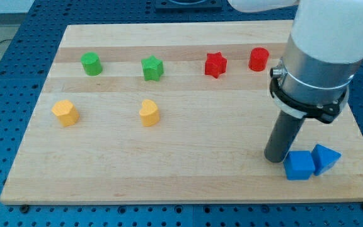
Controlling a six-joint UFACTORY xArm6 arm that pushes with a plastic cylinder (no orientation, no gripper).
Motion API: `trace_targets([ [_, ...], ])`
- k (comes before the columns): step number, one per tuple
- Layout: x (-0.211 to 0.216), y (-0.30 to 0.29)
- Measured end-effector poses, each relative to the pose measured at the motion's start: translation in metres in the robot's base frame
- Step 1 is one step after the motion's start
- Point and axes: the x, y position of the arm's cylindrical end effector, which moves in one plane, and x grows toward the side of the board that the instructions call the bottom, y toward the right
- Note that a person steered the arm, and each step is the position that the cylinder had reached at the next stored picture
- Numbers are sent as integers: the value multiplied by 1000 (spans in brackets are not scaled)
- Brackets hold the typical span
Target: Keep yellow heart on left to blue cube
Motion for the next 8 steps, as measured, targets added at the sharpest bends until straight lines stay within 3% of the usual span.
trace_targets([
  [2,-125,-66],
  [3,-141,-144],
  [4,-130,-233],
  [5,-112,-271],
  [8,-38,-127],
])
